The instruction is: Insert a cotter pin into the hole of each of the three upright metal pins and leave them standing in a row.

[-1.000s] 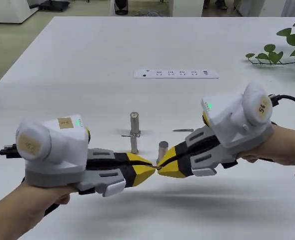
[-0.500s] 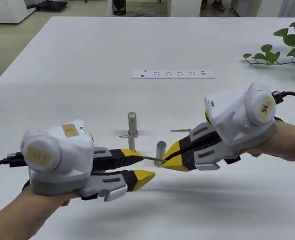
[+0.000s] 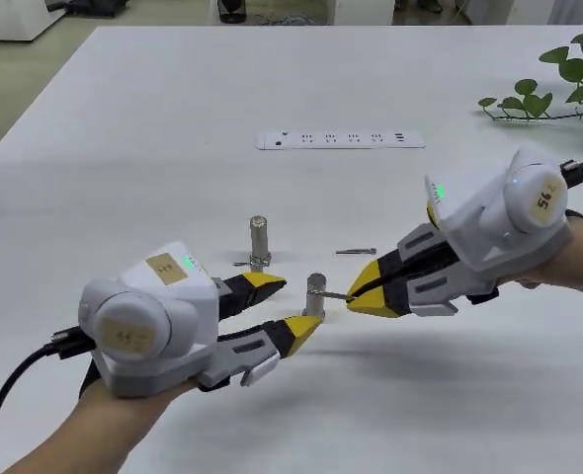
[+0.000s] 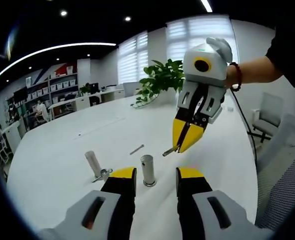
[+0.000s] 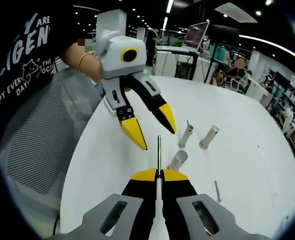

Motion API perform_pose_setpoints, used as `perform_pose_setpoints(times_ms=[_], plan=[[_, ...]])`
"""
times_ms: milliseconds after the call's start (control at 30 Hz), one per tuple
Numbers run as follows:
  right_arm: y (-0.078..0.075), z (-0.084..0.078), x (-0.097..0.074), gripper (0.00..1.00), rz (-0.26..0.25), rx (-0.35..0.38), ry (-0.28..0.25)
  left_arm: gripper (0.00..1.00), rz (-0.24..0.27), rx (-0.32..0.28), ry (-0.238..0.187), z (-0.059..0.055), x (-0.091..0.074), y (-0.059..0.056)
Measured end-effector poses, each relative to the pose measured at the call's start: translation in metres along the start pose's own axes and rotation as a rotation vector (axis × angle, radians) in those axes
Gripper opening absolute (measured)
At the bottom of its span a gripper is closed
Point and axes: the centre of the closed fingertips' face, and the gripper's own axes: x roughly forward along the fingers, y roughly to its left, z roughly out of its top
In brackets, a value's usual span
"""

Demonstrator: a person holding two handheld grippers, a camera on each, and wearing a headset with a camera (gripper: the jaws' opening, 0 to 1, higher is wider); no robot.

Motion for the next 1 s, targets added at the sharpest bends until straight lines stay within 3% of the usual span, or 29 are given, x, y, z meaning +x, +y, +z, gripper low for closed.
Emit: perform_pose_setpoints(times_ms=[333, 500, 800, 1000], plan=[[-0.016, -0.027, -0.004, 0.00, -0.024, -0.010, 0.069, 0.26, 0.064, -0.023, 0.064, -0.017, 0.017, 0.007], [-0.020, -0.033, -0.004, 0.00, -0.031, -0.012, 0.090, 0.25, 0.086, -0.035, 0.084, -0.025, 0.024, 0.009], [-0.029, -0.040, 0.000, 0.00, -0.042, -0.018, 0.116, 0.23, 0.112, -0.053, 0.090, -0.026, 0.038, 0.016], [-0.032, -0.042, 0.004, 0.00, -0.040, -0.020, 0.123, 0.22, 0.102, -0.081, 0.091, -0.025, 0.049, 0.014]])
